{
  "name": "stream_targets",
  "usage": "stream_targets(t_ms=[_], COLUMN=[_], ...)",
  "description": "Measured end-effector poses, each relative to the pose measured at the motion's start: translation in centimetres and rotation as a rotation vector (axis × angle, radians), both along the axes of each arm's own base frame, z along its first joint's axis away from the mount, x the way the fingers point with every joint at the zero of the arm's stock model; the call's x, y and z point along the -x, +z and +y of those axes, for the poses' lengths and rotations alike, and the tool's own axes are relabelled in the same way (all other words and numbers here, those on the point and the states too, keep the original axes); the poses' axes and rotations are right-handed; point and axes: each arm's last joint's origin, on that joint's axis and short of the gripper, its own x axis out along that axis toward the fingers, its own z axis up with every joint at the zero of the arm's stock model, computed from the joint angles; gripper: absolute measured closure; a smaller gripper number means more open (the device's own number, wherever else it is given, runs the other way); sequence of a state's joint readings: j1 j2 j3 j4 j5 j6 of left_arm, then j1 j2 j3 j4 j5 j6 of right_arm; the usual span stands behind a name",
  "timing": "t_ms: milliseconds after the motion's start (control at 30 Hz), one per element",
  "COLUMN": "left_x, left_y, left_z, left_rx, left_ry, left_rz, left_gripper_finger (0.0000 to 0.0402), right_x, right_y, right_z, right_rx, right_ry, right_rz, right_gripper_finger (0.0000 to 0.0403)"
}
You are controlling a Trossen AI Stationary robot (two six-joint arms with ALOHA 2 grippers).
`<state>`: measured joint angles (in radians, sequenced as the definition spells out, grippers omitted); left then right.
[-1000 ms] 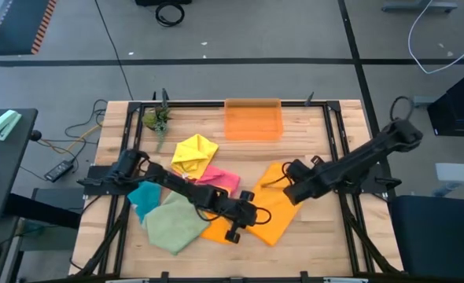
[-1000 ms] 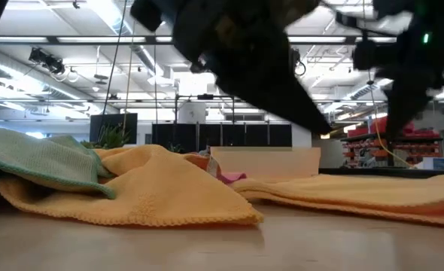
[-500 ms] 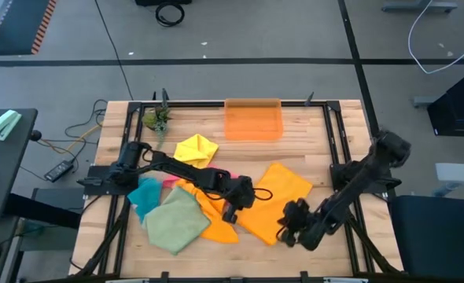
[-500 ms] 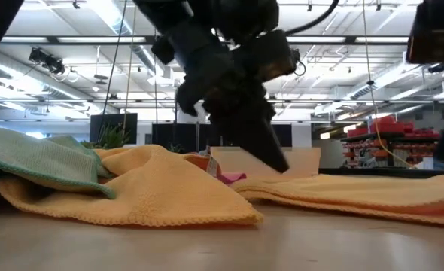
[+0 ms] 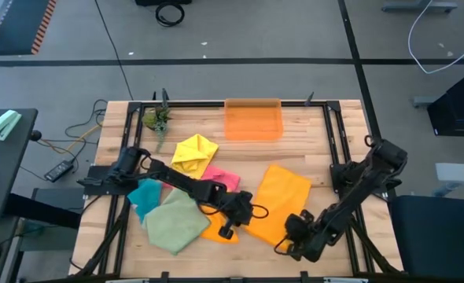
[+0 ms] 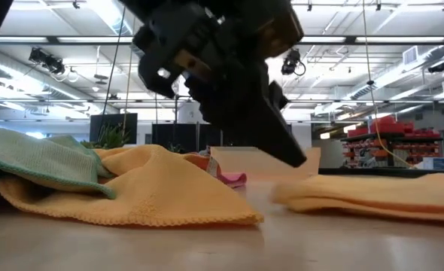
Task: Fold microfiber towels
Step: Fold the left orange microfiber cloth
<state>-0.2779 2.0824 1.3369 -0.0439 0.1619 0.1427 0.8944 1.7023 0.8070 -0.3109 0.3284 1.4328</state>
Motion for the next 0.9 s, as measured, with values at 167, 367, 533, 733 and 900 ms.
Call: stream_targets(t_ms=[167, 367, 533, 733, 900], left_x=[0.1, 0.0, -0.1, -0.1, -0.1], left_y=[0.1, 0.0, 0.0, -0.1, -0.1], left_z=[-0.1, 0.2, 0.5, 0.6, 0.7], left_rx=[-0.002, -0.005, -0.005, -0.015, -0.023], left_ry=[0.0, 0.007, 0.013, 0.006, -0.002], left_rz=[0.003, 0.011, 0.011, 0.013, 0.008], left_gripper_finger=[0.035, 0.036, 0.0383, 0.0394, 0.0376], right_x=[1.8, 0.9, -1.3, -0.8, 1.3], right_y=[2.1, 2.9, 0.8, 0.5, 2.0], right_z=[0.2, 0.2, 0.0, 0.5, 1.2], right_rx=[0.007, 0.005, -0.02, -0.119, -0.146], right_ry=[0.021, -0.026, 0.028, 0.05, 0.024], right_rz=[-0.045, -0.172, -0.113, -0.013, -0.021], right_gripper_finger=[0.0401, 0.0401, 0.0401, 0.0401, 0.0401])
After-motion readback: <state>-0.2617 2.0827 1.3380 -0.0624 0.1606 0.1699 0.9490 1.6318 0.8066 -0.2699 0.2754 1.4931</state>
